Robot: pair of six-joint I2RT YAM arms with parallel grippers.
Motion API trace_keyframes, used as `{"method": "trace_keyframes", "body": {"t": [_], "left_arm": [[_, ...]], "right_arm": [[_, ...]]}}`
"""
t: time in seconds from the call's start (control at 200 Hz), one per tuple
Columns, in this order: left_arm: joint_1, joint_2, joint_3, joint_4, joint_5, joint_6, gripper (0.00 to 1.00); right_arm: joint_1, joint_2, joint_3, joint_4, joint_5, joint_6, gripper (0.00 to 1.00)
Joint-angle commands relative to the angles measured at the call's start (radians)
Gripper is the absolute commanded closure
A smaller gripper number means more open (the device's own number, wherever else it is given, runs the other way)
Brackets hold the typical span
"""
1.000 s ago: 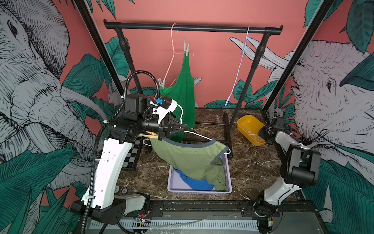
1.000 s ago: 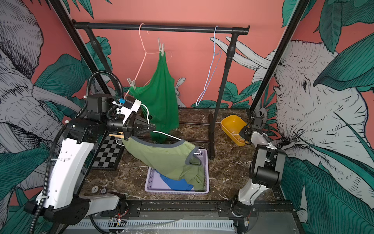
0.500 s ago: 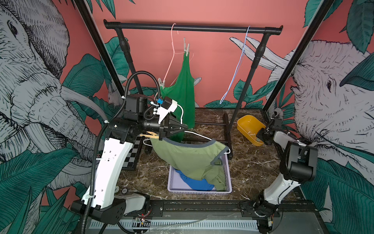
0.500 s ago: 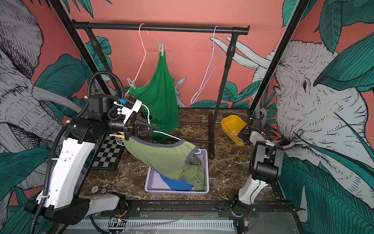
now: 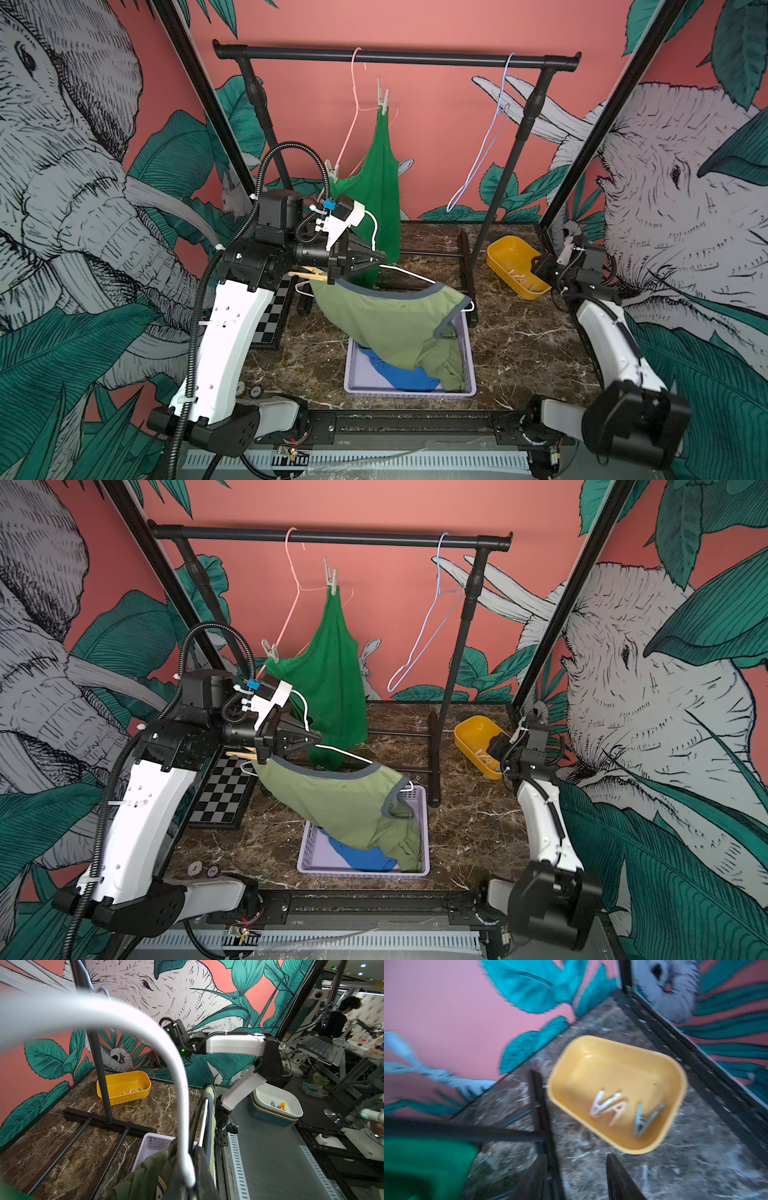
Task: Remove the clothespins securing tank tops to the hanger
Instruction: Place the clothespin in the storage box, then adjust the hanger.
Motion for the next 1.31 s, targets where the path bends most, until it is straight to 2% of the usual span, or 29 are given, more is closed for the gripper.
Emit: {"method": "trace_keyframes", "body": {"t": [0.0, 0.075, 0.15, 0.325, 0.585, 0.74, 0.96, 1.305], "left_arm": [[-0.01, 0.019, 0.003, 0.033, 0.031, -0.018, 0.95], [-0.011, 0.036, 0.022, 0.023, 0.037, -0.015, 0.95], [-0.017, 0.048, 0.037, 0.018, 0.046, -0.017, 0.95], [-0.026, 0.07, 0.05, 0.017, 0.053, -0.025, 0.95], [-0.042, 0.058, 0.04, -0.033, 0.038, 0.024, 0.94], [-0.043, 0.047, 0.026, -0.04, 0.045, 0.027, 0.93], [-0.055, 0.037, 0.0, -0.028, 0.048, 0.026, 0.93], [-0.061, 0.032, 0.019, -0.03, 0.056, 0.026, 0.92]], "right_arm": [[0.135, -0.203, 0.008, -0.051, -0.166, -0.007, 0.55], [0.223, -0.327, 0.036, -0.04, -0.225, 0.026, 0.55], [0.281, -0.382, 0.104, -0.035, -0.297, 0.049, 0.55], [0.382, -0.321, 0.231, 0.096, -0.511, 0.145, 0.55], [0.672, -0.07, 0.484, 0.059, -0.48, 0.001, 0.57], [0.799, 0.072, 0.633, 0.025, -0.458, -0.067, 0.56], [0.885, 0.209, 0.743, 0.039, -0.451, -0.088, 0.57], [0.948, 0.331, 0.827, 0.024, -0.437, -0.11, 0.6]]}}
